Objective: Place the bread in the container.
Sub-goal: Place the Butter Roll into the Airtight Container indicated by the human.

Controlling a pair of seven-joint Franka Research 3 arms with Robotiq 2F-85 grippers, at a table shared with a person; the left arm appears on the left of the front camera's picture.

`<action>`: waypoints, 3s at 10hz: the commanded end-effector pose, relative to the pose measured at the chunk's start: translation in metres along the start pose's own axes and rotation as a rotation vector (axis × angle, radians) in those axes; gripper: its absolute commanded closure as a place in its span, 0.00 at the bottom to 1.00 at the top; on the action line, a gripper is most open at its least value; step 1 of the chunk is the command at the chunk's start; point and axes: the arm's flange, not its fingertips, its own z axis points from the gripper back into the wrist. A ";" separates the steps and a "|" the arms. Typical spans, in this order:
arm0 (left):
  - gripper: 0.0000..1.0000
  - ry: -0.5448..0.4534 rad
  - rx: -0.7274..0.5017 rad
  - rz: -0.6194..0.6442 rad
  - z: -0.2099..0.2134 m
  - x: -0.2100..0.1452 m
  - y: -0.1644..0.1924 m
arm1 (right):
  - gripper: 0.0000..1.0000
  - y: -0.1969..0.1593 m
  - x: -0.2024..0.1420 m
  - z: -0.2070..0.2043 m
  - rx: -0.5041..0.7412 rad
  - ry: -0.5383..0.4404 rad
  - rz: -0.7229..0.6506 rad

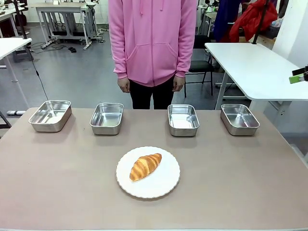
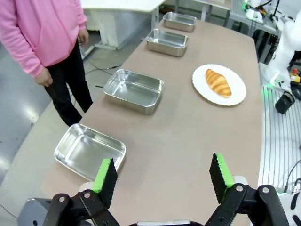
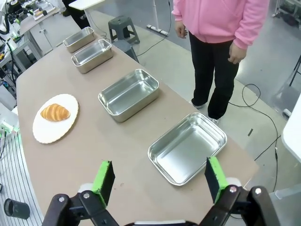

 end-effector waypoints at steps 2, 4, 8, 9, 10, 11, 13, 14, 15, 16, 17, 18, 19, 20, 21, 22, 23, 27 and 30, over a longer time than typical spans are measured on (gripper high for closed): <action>0.00 -0.016 0.015 0.013 -0.001 0.002 0.000 | 0.00 -0.005 0.003 -0.001 -0.002 -0.036 0.012; 0.00 -0.020 0.013 0.039 -0.002 0.002 0.000 | 0.00 -0.005 0.003 0.000 -0.008 -0.032 0.013; 0.00 0.003 0.006 0.039 -0.001 0.000 0.000 | 0.00 -0.002 0.001 0.000 -0.005 -0.002 -0.003; 0.00 0.003 0.006 0.039 -0.001 0.000 0.000 | 0.00 -0.002 0.001 0.000 -0.005 -0.002 -0.003; 0.00 0.003 0.006 0.039 -0.001 0.000 0.000 | 0.00 -0.002 0.001 0.000 -0.005 -0.002 -0.003; 0.00 0.003 0.006 0.039 -0.001 0.000 0.000 | 0.00 -0.002 0.001 0.000 -0.005 -0.002 -0.003; 0.00 0.003 0.006 0.039 -0.001 0.000 0.000 | 0.00 -0.002 0.001 0.000 -0.005 -0.002 -0.003; 0.00 0.003 0.006 0.039 -0.001 0.000 0.000 | 0.00 -0.002 0.001 0.000 -0.005 -0.002 -0.003; 0.00 0.003 0.006 0.039 -0.001 0.000 0.000 | 0.00 -0.002 0.001 0.000 -0.005 -0.002 -0.003; 0.00 0.003 0.006 0.039 -0.001 0.000 0.000 | 0.00 -0.002 0.001 0.000 -0.005 -0.002 -0.003; 0.00 0.003 0.006 0.039 -0.001 0.000 0.000 | 0.00 -0.002 0.001 0.000 -0.005 -0.002 -0.003; 0.00 0.003 0.006 0.039 -0.001 0.000 0.000 | 0.00 -0.002 0.001 0.000 -0.005 -0.002 -0.003; 0.00 0.003 0.006 0.039 -0.001 0.000 0.000 | 0.00 -0.002 0.001 0.000 -0.005 -0.002 -0.003; 0.00 0.003 0.006 0.039 -0.001 0.000 0.000 | 0.00 -0.002 0.001 0.000 -0.005 -0.002 -0.003; 0.00 0.003 0.006 0.039 -0.001 0.000 0.000 | 0.00 -0.002 0.001 0.000 -0.005 -0.002 -0.003; 0.00 0.003 0.006 0.039 -0.001 0.000 0.000 | 0.00 -0.002 0.001 0.000 -0.005 -0.002 -0.003; 0.00 0.003 0.006 0.039 -0.001 0.000 0.000 | 0.00 -0.002 0.001 0.000 -0.005 -0.002 -0.003; 0.00 0.003 0.006 0.039 -0.001 0.000 0.000 | 0.00 -0.002 0.001 0.000 -0.005 -0.002 -0.003; 0.00 0.003 0.006 0.039 -0.001 0.000 0.000 | 0.00 -0.002 0.001 0.000 -0.005 -0.002 -0.003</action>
